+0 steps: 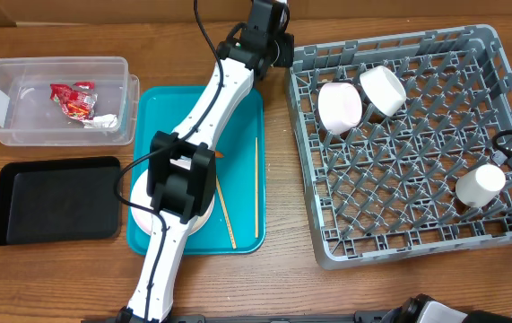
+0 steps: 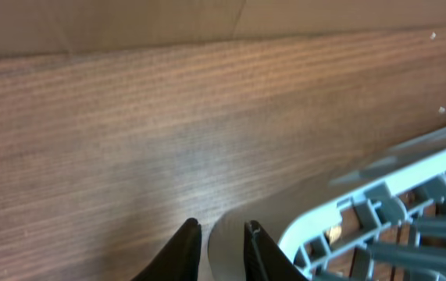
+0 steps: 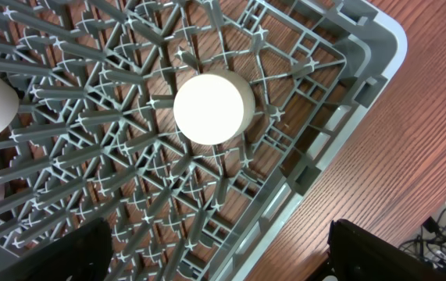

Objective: Sort waste into correct bins and load items into the dishwasher
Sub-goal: 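Reach the left gripper to the carrot on the teal tray and grasp it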

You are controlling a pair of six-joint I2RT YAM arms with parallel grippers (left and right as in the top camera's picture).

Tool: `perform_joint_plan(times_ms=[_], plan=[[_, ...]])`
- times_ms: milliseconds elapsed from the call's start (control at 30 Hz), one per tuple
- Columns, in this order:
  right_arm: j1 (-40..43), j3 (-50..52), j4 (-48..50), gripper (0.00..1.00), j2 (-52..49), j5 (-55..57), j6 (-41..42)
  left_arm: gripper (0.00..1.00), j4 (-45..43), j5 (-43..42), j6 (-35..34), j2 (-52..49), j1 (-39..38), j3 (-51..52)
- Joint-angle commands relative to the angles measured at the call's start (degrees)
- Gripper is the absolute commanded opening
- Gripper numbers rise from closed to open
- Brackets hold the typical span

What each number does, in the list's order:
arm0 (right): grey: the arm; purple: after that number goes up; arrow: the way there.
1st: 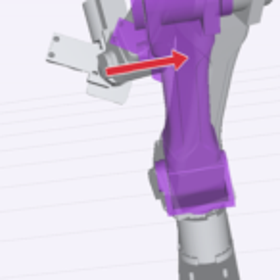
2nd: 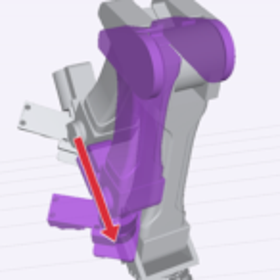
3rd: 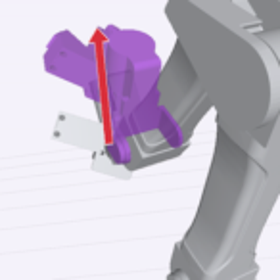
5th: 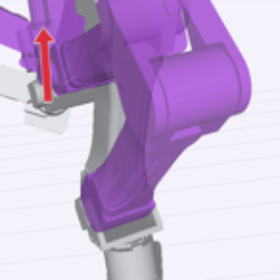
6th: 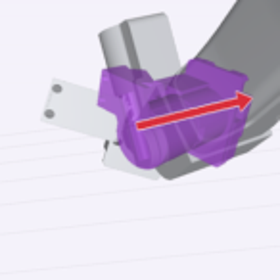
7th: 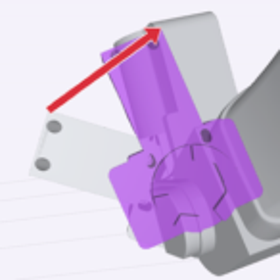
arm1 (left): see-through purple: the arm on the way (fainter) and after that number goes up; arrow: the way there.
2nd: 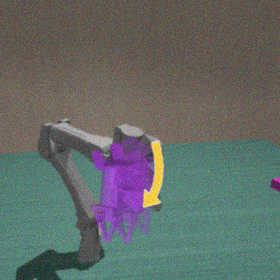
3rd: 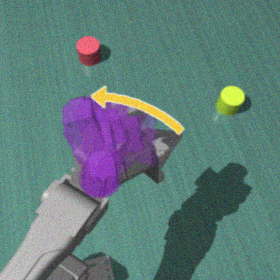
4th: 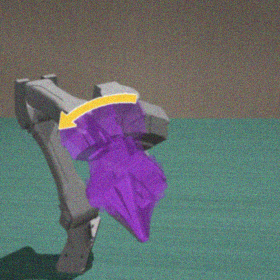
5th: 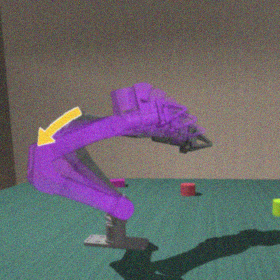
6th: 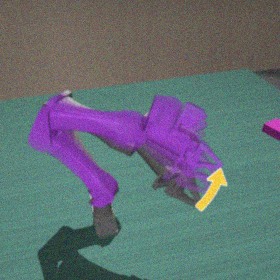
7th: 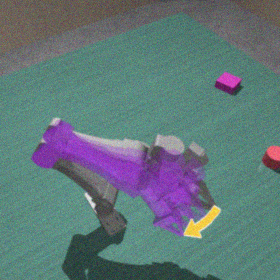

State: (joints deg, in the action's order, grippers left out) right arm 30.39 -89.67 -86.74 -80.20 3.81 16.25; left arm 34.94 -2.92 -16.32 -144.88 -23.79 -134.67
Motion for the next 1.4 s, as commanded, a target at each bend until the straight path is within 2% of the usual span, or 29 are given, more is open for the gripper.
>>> perform_joint_plan(times_ms=[0,67,100,133,200,233,333,400,433,567,767,867,1167,1367], plan=[[0.2,-0.4,0.2,0.91,1.0,-0.1,-0.4,0.28,7.1,0.7,0.9,6.0,-0.2,-2.1],[0.2,-0.4,0.3,0.92,1.0,-0.1,-0.4,0.56,22.1,0.6,0.9,12.1,1.2,-2.1],[0.2,-0.4,0.3,0.92,1.0,-0.1,-0.4,0.64,25.6,0.6,0.9,13.4,1.7,-2.1],[0.2,-0.4,0.2,0.92,1.0,-0.1,-0.4,0.79,29.3,0.6,0.9,14.8,2.3,-2.1],[0.2,-0.4,0.2,0.94,1.0,-0.2,-0.4,0.96,36.5,0.5,0.9,17.1,3.7,-2.1],[0.1,-0.4,0.2,0.95,1.0,-0.5,-0.4,1.00,40.5,0.6,0.9,18.1,4.6,-2.1],[0.1,-0.4,0.2,0.95,1.0,-1.2,-0.4,1.00,50.7,0.5,-0.2,18.8,7.5,-2.1],[0.1,-0.4,0.0,0.95,1.0,-1.2,-0.4,1.00,56.6,0.3,-9.0,18.6,10.8,0.0],[0.1,-0.4,-0.2,0.95,1.0,-1.3,-0.4,1.00,56.4,-0.7,-11.0,18.6,11.5,1.2],[0.1,-0.4,-0.2,0.96,1.0,-1.6,-0.4,0.99,52.5,-3.3,-15.0,18.6,12.6,6.4],[0.1,-0.4,-0.4,0.96,1.0,-2.0,-0.4,0.92,44.6,-4.2,-24.5,18.6,12.5,19.3],[0.1,-0.4,-0.4,0.96,1.0,-2.0,-0.4,0.92,42.4,-4.6,-26.5,18.6,12.5,23.6],[0.1,-0.4,-0.3,0.96,1.0,-2.0,-0.4,0.84,33.6,-3.4,-28.0,18.6,12.6,31.4],[0.1,-0.4,-0.2,0.96,1.0,-2.0,-0.4,0.83,33.6,-1.3,-29.2,18.6,12.5,33.1]])
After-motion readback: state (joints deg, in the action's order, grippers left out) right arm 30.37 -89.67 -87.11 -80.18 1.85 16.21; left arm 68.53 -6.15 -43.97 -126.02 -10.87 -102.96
